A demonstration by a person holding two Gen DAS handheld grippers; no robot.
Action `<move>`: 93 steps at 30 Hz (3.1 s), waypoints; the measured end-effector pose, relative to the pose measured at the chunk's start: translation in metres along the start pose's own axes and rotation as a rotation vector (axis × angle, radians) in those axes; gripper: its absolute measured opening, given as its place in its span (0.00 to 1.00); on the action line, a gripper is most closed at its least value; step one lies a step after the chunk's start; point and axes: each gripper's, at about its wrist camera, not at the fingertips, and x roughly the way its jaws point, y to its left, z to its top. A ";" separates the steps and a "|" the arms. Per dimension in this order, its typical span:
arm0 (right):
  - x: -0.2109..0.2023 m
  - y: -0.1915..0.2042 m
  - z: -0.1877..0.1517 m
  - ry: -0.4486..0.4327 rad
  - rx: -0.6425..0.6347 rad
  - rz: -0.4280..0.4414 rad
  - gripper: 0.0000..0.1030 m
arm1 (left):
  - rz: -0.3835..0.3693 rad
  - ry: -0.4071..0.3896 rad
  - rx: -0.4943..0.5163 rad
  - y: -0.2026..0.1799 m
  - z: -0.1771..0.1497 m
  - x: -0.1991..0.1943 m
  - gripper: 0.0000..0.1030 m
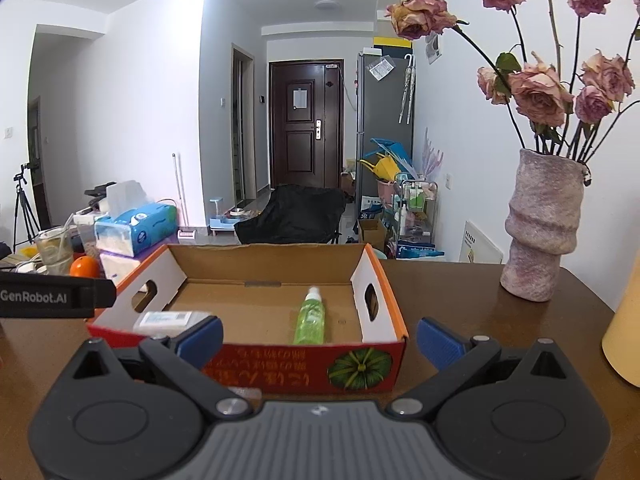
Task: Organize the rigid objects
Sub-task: 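Move both tools back to the table and grasp the purple cap with the right gripper, then grasp the red-and-white lint roller with the left gripper while the right gripper holds the purple cap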
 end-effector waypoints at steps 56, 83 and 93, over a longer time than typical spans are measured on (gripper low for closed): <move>-0.061 0.053 -0.127 0.239 -0.152 0.220 0.44 | 0.006 0.224 0.018 0.041 -0.123 -0.089 1.00; -0.083 0.003 -0.121 0.087 -0.099 0.164 0.44 | -0.028 0.275 0.088 -0.020 -0.124 -0.065 1.00; -0.089 -0.024 -0.122 0.046 -0.077 0.139 0.44 | -0.014 0.287 0.095 -0.040 -0.129 -0.049 1.00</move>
